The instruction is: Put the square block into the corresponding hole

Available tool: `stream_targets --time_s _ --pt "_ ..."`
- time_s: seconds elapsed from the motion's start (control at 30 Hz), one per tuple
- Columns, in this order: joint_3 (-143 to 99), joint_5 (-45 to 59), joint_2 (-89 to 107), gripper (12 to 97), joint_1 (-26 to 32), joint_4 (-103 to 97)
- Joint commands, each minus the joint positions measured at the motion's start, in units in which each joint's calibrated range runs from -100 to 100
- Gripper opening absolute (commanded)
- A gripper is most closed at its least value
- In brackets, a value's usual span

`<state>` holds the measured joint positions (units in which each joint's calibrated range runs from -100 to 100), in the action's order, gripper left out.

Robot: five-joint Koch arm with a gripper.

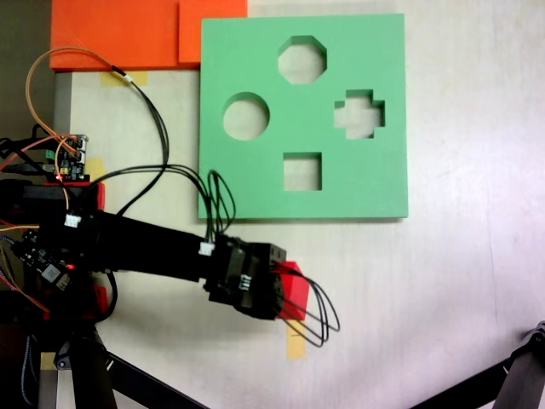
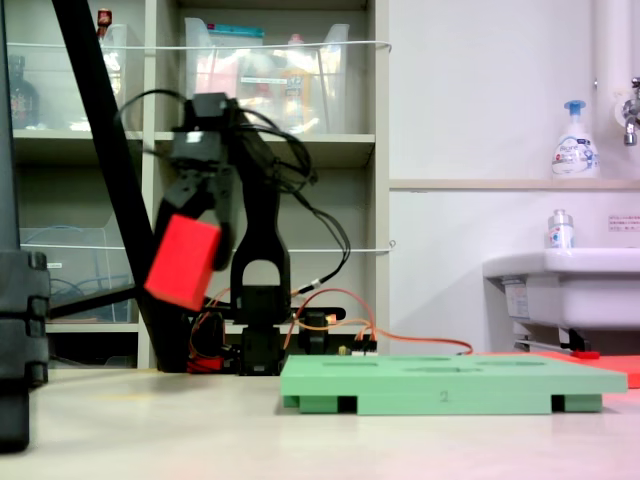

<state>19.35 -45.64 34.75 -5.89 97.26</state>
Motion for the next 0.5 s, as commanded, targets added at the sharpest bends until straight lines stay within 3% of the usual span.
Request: stream_targets --time_s 0.0,0.27,0.47 --pt "2.18 -3.61 3.24 17.0 3.22 2.74" --pt "4.48 -13.77 -1.23 17.0 13.82 2.74" --pt "12.35 -15.34 -13.1 17.0 16.75 2.74"
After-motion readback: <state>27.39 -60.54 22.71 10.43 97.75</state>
